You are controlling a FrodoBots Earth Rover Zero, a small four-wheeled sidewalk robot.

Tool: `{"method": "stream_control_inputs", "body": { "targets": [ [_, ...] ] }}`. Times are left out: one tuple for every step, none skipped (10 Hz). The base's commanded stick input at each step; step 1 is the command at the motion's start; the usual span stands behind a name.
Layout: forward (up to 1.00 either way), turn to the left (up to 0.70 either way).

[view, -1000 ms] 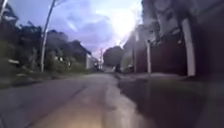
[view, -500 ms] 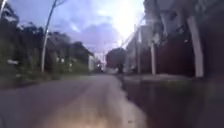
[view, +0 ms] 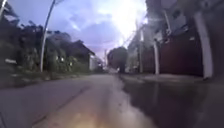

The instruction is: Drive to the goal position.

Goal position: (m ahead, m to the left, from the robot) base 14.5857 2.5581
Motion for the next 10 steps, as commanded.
{"method": "stream_control_inputs", "body": {
  "targets": [
    [0.7, -0.35],
    [0.7, -0.22],
    [0.7, -0.06],
    [0.7, -0.11],
    [0.7, -0.28],
    [0.7, -0.35],
    [0.7, -0.35],
    [0.7, -0.32],
    [0.7, 0.0],
    [0.7, 0.0]
  ]
}}
